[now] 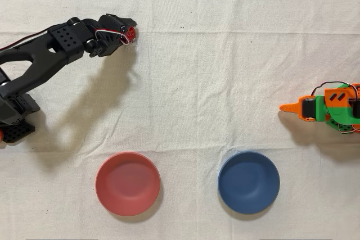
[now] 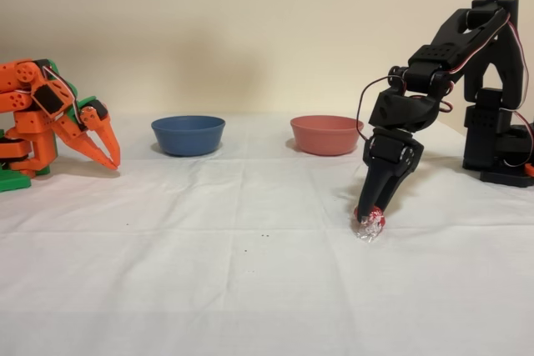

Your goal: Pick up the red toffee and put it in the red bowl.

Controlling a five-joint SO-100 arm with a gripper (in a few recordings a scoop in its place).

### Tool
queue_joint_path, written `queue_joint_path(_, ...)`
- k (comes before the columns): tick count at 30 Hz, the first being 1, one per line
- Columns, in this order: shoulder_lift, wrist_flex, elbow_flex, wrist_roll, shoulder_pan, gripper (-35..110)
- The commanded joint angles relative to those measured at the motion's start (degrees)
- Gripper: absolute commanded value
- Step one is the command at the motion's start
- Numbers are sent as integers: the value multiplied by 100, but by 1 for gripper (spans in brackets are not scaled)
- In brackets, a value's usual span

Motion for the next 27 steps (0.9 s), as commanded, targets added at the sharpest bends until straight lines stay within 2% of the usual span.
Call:
queue_joint_path(1, 378, 18, 35, -9, -35, 15)
queue_joint_path(27, 712, -53, 387, -114, 0, 10)
